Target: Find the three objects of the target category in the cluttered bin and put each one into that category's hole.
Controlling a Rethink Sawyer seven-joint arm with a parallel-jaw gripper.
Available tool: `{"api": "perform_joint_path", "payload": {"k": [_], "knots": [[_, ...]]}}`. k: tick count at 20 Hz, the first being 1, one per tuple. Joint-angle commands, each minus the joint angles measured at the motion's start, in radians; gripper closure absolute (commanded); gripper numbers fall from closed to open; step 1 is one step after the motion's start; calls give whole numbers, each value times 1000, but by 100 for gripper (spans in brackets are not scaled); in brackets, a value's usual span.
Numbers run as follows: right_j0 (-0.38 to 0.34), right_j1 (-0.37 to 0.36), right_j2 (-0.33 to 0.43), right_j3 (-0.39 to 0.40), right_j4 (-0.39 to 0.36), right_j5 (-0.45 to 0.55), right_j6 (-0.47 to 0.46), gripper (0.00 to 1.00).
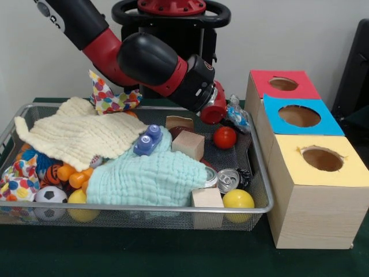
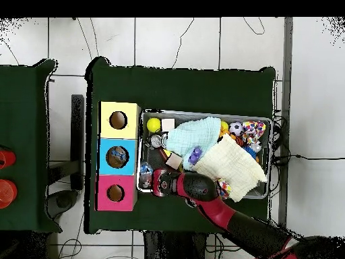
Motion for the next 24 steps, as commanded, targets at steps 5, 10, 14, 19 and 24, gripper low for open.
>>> {"api": "perform_joint_path", "payload": {"k": [5,10,14,19,24], "knots": [[-15,31,75,4,-41,168,-84,0],[-24,9,95,16,-37,181,-61,0],[-24,11,108,14,-27,180,-49,0],[-29,-9,115,22,-28,189,-44,0],[-56,-49,129,61,-27,206,-32,0]]}}
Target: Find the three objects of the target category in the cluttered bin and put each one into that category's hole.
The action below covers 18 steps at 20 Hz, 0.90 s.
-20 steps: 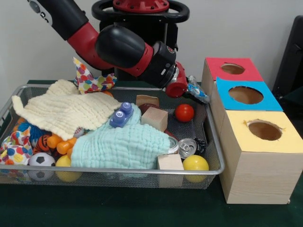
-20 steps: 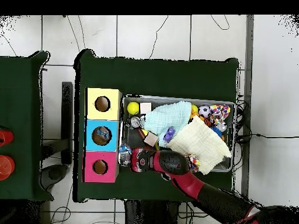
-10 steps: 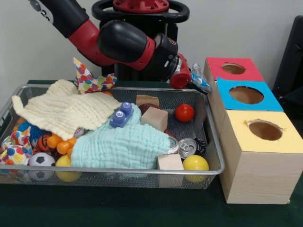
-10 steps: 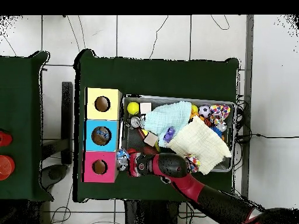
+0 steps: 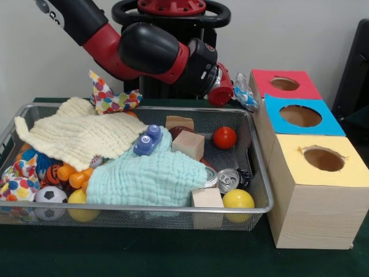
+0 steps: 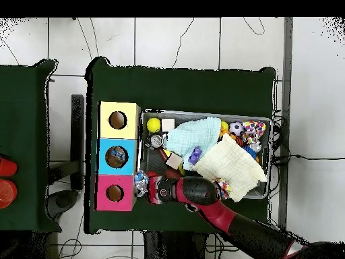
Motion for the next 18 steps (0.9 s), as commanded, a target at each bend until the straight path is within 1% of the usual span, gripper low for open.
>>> {"api": "perform_joint_path", "payload": {"k": [1,3,7,12,14,15,18], "knots": [[-33,-54,102,36,7,114,-19,0],[-45,-64,116,54,11,113,-13,0],[-68,-82,115,56,16,154,-23,0],[-99,-85,106,43,11,197,-50,0],[-100,-92,105,35,12,210,-49,0],[-101,-95,110,41,13,201,-43,0],[-91,-52,103,30,13,136,-37,0]]}}
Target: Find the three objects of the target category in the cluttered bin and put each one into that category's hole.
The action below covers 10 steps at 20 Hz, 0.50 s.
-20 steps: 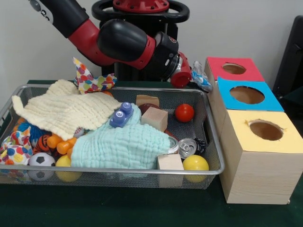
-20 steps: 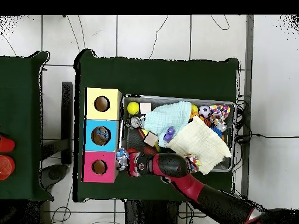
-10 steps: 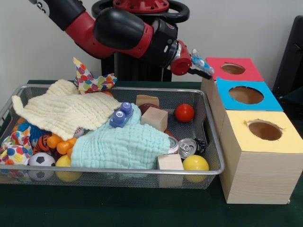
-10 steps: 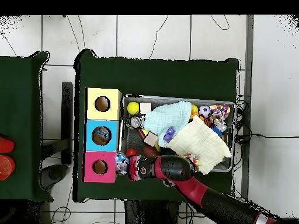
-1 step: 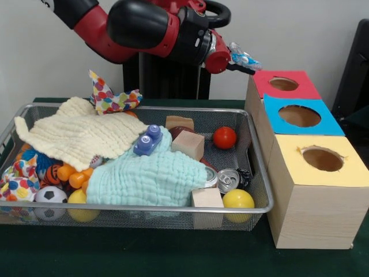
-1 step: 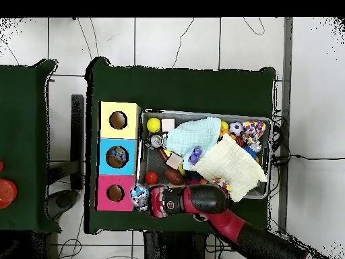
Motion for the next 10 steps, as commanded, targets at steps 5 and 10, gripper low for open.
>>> {"api": "perform_joint_path", "payload": {"k": [5,10], "knots": [[29,64,34,-109,20,-77,-17,0],[66,103,18,-161,30,-133,2,0]]}}
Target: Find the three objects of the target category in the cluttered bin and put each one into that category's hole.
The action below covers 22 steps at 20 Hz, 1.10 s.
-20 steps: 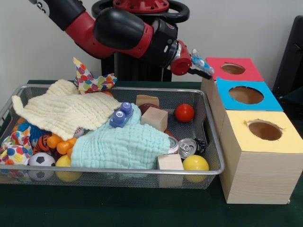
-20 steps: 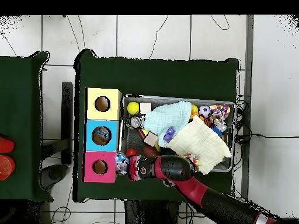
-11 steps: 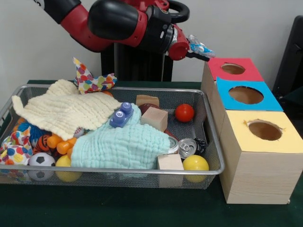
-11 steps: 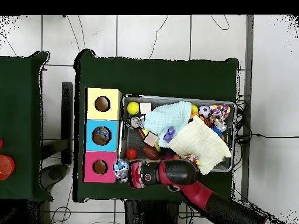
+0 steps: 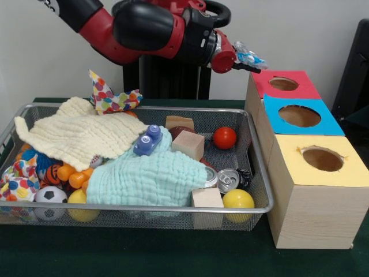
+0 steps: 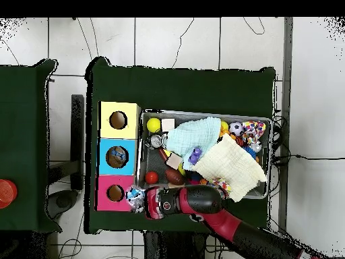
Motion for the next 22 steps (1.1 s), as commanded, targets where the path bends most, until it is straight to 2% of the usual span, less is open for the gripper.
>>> {"api": "perform_joint_path", "payload": {"k": [1,8,12,18,22], "knots": [[48,76,19,-165,32,-129,2,0],[70,93,2,-196,32,-160,5,0],[84,76,-18,-205,32,-177,21,0],[96,23,-39,-185,52,-197,74,0],[132,-48,-81,-175,65,-233,134,0]]}}
